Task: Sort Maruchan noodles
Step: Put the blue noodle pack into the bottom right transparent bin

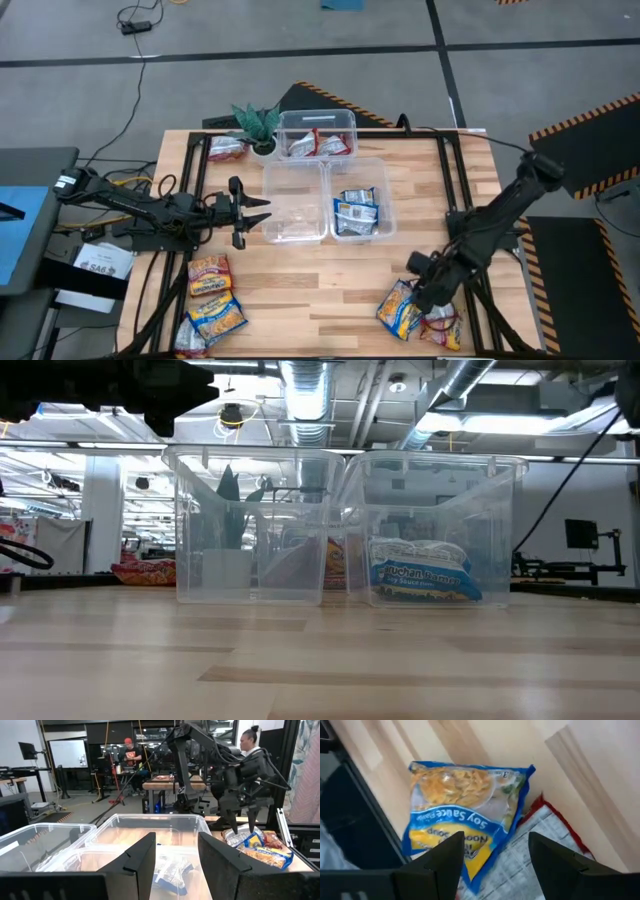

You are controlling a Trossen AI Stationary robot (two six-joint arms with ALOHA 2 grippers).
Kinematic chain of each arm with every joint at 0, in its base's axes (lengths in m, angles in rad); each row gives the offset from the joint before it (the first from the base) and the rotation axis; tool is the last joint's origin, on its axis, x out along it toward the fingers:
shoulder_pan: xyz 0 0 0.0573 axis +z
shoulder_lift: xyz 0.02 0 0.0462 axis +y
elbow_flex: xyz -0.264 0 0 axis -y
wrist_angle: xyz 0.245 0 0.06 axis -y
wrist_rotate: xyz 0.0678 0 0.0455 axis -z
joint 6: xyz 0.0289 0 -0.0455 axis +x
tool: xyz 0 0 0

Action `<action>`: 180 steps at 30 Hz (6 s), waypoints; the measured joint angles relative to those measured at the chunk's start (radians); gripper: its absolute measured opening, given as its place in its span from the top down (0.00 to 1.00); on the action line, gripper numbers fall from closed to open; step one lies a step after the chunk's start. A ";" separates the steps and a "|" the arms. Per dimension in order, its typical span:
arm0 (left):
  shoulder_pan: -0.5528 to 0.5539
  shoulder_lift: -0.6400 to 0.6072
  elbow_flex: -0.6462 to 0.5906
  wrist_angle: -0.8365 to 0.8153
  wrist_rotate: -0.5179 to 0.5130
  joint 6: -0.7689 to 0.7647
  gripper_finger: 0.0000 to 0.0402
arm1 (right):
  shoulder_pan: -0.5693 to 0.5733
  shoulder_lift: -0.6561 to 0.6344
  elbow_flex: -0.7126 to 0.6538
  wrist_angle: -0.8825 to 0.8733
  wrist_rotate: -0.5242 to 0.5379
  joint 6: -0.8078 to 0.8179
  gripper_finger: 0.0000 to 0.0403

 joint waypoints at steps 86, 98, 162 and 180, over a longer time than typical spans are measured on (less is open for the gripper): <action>0.000 0.000 0.000 -0.020 -0.008 0.004 0.66 | -0.135 0.251 0.233 -0.368 -0.032 -0.359 0.97; 0.000 0.000 0.000 -0.020 -0.008 0.003 0.66 | -0.169 0.251 0.233 -0.383 0.054 -0.320 0.88; 0.000 0.000 0.001 -0.044 -0.035 0.001 0.66 | -0.125 0.372 0.403 -0.190 -0.026 -0.663 0.98; 0.000 0.000 0.001 -0.042 -0.034 0.000 0.66 | -0.137 0.081 0.416 -0.130 0.277 -0.789 0.97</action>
